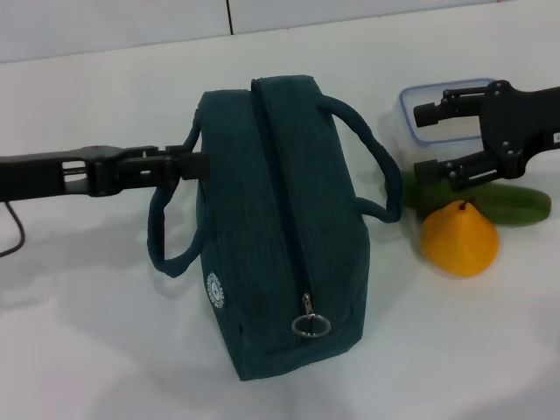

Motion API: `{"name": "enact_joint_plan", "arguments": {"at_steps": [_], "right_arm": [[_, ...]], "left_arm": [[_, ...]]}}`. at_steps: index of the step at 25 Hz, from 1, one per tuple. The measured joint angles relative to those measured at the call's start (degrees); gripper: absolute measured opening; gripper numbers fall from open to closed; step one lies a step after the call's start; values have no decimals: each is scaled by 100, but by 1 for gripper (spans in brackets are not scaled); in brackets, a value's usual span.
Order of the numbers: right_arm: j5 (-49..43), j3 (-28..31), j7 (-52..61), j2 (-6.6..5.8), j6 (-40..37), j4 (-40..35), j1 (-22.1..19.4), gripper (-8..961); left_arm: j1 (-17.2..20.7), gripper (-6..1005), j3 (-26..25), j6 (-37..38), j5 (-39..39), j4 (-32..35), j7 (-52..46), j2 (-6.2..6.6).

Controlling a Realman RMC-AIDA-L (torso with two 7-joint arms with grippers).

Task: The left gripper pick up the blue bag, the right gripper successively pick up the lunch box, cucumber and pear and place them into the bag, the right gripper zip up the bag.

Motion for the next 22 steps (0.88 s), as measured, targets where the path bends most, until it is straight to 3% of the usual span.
{"name": "enact_joint_plan", "arguments": {"at_steps": [7, 22], "right_arm": [[0, 6, 26, 10, 9, 35, -24, 857], [4, 0, 124, 149, -6, 0, 24, 857]], "left_arm": [[189, 788, 0, -1, -221, 68, 70, -14], [299, 787, -8, -11, -487, 361, 295, -43]]}}
